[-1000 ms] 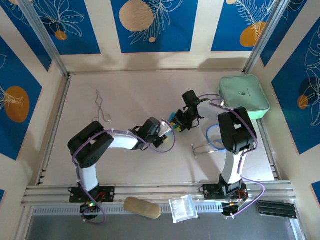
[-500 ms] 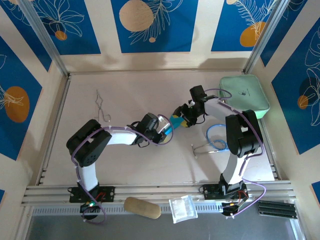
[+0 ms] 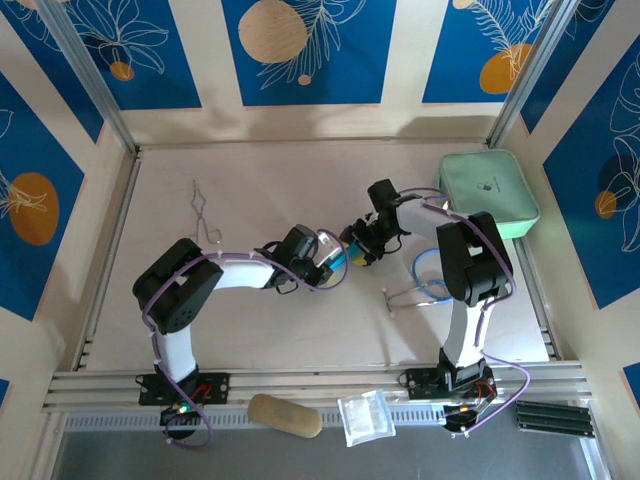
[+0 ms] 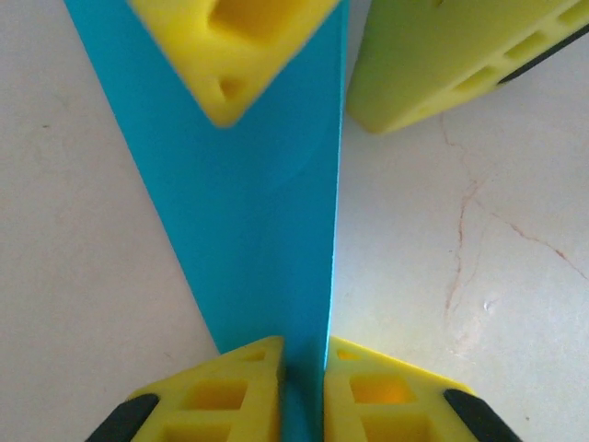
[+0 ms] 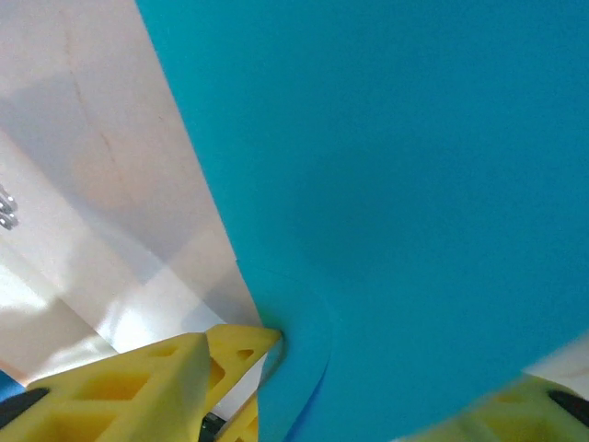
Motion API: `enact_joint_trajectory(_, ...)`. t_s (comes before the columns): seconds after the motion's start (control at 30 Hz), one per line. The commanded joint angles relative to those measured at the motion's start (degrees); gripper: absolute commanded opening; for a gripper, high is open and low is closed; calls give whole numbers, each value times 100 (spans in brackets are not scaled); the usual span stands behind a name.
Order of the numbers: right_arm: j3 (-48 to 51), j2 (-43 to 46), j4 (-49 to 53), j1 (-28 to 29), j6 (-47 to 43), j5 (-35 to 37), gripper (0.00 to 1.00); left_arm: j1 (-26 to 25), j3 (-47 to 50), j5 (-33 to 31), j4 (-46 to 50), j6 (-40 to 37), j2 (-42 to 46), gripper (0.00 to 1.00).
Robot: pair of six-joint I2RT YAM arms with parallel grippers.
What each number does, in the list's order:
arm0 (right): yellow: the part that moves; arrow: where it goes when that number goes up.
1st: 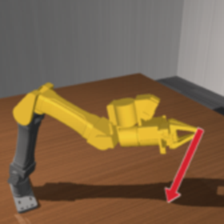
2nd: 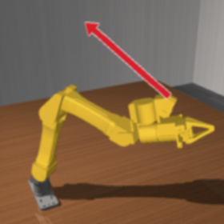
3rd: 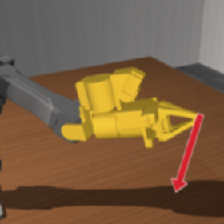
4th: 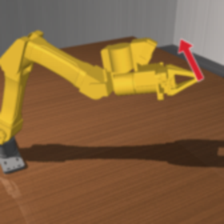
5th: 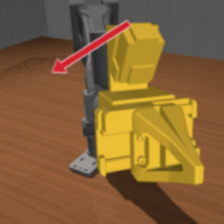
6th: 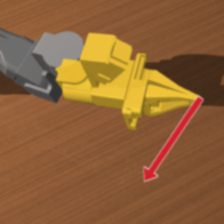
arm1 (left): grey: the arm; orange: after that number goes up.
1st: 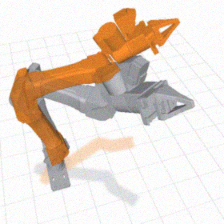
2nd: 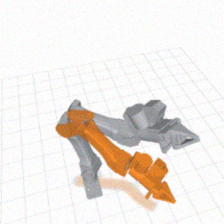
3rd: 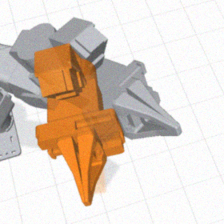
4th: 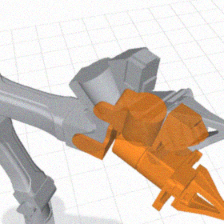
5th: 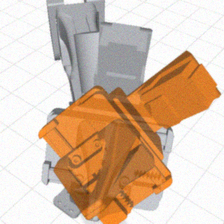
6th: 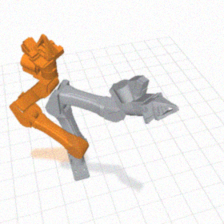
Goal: Fold a paper plane with a square sheet of paper (pick it up from the middle)
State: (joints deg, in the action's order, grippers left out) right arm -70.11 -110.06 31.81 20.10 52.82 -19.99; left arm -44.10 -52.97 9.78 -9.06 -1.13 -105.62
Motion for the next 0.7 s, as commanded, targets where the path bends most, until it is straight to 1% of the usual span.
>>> enact_joint_trajectory(0.0, -173, -124, 178, 37, 92, -264, 48, 46, -91, -122, 137, -318, -40, 18)
enact_joint_trajectory(0.13, -173, -141, 157, 34, 90, -369, 33, 41, -82, -257, 105, -532, 36, 19)
enact_joint_trajectory(0.4, -136, -25, 51, -13, 166, -442, 13, 26, -12, -545, -8, -871, 215, 22)
enact_joint_trajectory(0.47, -117, -4, -13, -22, 182, -453, 9, 33, -15, -590, 13, -914, 243, 28)
enact_joint_trajectory(0.57, -74, 35, -103, -7, 234, -445, 8, -36, -43, -661, 113, -944, 371, 36)
enact_joint_trajectory(0.67, -56, 55, -168, -9, 274, -445, 8, -128, -105, -781, 269, -992, 455, 38)
